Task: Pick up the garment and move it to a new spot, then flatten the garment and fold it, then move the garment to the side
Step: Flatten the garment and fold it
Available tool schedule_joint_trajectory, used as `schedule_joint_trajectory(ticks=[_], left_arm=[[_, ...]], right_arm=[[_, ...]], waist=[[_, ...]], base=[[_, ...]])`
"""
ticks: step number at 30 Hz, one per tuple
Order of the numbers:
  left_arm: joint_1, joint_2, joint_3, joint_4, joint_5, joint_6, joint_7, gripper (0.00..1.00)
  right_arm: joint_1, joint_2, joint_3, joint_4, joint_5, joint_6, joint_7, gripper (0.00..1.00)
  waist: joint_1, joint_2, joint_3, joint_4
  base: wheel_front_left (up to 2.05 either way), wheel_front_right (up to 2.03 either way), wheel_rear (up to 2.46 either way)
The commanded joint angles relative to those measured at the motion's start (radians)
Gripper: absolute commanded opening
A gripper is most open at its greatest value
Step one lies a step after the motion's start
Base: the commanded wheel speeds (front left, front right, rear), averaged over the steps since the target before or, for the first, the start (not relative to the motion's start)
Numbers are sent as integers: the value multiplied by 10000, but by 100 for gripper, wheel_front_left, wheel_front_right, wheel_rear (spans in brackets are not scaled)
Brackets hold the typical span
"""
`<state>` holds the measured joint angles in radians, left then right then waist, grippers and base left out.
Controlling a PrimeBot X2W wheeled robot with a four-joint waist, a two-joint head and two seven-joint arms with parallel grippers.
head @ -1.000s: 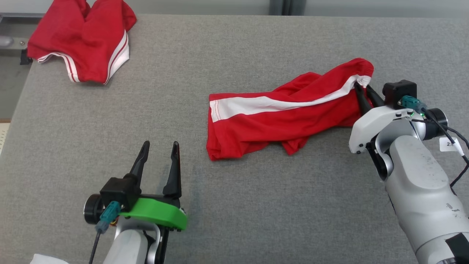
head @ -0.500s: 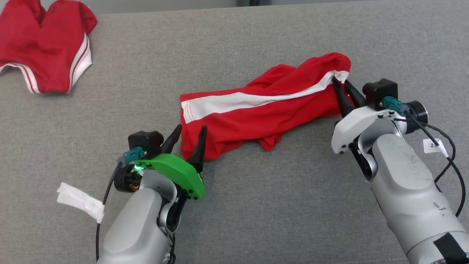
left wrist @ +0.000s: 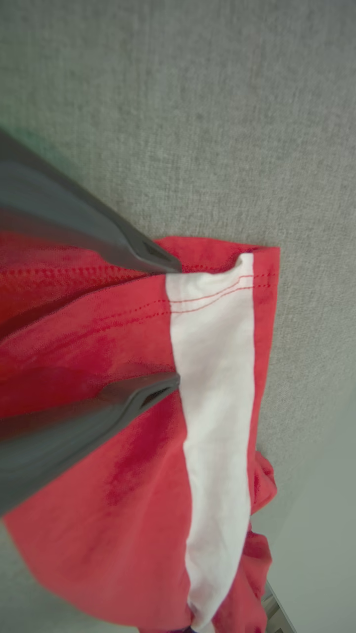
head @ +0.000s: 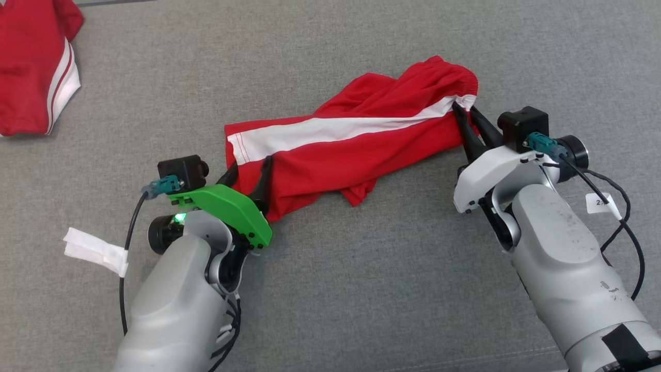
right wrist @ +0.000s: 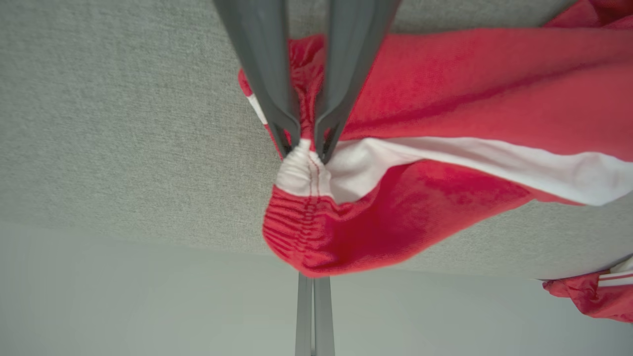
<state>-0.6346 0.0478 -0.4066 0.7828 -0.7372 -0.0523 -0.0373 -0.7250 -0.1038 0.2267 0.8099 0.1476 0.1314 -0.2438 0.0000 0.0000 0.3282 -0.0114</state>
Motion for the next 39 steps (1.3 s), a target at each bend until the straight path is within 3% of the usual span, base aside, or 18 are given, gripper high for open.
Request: schedule_joint_trajectory(ticks=[1, 12, 13, 14, 16, 18, 30, 39], left_arm=[[-150, 48, -1, 157, -79, -54, -17, 100], [-959, 50, 61, 524, -536, -183, -462, 100], [-1012, 48, 67, 568, -525, -172, -511, 84], [-1071, 50, 72, 625, -513, -162, -530, 57], [-1179, 48, 78, 751, -525, -158, -608, 23], [-1271, 48, 53, 868, -493, -148, -634, 0], [-1304, 341, 27, 661, -476, -405, -1143, 0], [-494, 894, 68, -1591, -722, -591, -1395, 0]], right_arm=[[-156, 16, 8, -31, 46, -14, -63, 0], [-274, 52, -4, -1, 71, -14, -148, 0], [-295, 56, -4, 3, 73, -14, -149, 0], [-308, 69, -1, 6, 76, -14, -159, 0], [-337, 89, 10, 2, 84, -14, -163, 0], [-350, 99, 22, -2, 90, -14, -176, 0], [-72, -81, -442, -375, -22, -14, -225, 0], [1098, -281, -1204, -2753, -3, -14, -217, 0]], waist=[[0, 0, 85, -64], [0, 0, 336, -171], [0, 0, 352, -179], [0, 0, 370, -192], [0, 0, 402, -217], [0, 0, 428, -240], [0, 0, 69, -189], [0, 0, -1145, -147]], base=[[0, 0, 0], [0, 0, 0], [0, 0, 0], [0, 0, 0], [0, 0, 0], [0, 0, 0], [0, 0, 0], [0, 0, 0]])
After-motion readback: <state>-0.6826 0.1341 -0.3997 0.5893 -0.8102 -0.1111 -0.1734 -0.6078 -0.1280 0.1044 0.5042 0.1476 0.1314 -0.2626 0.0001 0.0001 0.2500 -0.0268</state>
